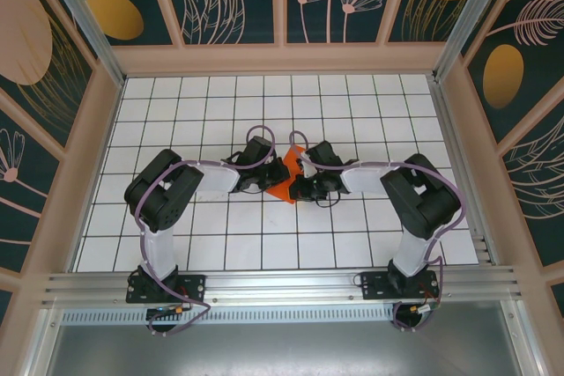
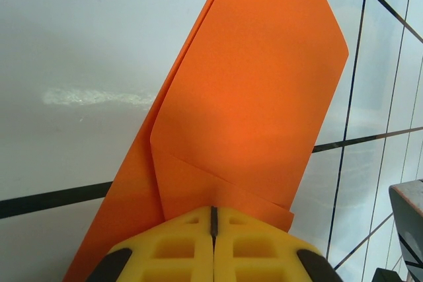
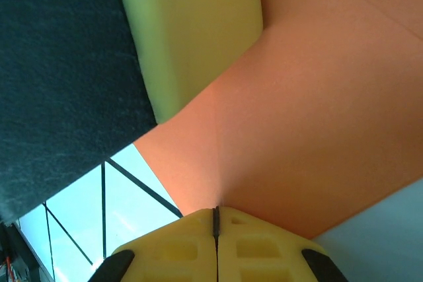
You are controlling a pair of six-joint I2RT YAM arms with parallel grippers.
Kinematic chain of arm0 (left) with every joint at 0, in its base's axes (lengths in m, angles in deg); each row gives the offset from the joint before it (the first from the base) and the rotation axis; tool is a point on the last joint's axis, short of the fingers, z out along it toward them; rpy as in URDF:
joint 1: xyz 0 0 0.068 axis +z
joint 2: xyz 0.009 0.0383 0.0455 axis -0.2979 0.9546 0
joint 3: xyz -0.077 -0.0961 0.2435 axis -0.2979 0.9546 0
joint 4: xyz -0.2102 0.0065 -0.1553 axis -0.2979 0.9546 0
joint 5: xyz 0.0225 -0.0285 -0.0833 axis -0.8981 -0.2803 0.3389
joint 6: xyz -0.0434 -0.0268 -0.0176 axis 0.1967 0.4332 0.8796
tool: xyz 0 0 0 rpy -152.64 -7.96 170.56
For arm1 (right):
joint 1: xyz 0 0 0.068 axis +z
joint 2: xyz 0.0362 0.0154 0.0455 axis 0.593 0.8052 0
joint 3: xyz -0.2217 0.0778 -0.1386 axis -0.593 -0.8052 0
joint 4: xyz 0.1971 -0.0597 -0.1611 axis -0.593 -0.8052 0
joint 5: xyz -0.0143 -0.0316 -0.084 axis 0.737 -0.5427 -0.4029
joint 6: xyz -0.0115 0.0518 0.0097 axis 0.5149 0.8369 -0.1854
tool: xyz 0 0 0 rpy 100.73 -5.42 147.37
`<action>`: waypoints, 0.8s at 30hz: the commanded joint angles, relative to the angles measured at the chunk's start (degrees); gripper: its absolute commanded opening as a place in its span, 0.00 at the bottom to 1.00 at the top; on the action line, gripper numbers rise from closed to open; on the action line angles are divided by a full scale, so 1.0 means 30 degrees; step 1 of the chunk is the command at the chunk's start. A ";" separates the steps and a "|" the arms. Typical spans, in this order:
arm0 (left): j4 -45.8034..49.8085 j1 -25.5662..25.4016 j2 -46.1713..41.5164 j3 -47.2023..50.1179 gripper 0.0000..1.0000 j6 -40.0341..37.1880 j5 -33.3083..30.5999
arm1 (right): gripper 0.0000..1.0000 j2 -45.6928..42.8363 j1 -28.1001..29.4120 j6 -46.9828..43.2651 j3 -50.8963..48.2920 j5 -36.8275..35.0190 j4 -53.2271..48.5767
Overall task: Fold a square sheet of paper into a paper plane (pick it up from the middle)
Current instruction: Fold the triangle a second time at the center of the table.
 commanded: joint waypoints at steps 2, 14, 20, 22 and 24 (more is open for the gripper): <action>0.2014 0.0079 -0.0329 0.0234 0.10 -0.0889 -0.0910 | 0.08 0.0430 0.0080 -0.0077 -0.0484 -0.1081 -0.0459; -0.1861 0.0050 -0.2604 0.1912 0.09 -0.0900 0.1441 | 0.05 0.0272 -0.0245 0.0009 -0.0806 -0.0700 -0.0476; -0.2293 -0.0452 -0.1698 0.1976 0.06 -0.0801 0.1889 | 0.04 0.0415 -0.0301 0.0038 -0.0801 -0.0499 -0.0646; -0.2186 -0.0609 -0.1244 0.1764 0.05 -0.0879 0.1996 | 0.04 0.0414 -0.0302 0.0075 -0.0813 -0.0497 -0.0704; -0.2019 -0.0684 -0.0871 0.1641 0.05 -0.0985 0.1982 | 0.04 0.0422 -0.0357 0.0068 -0.0780 -0.0515 -0.0750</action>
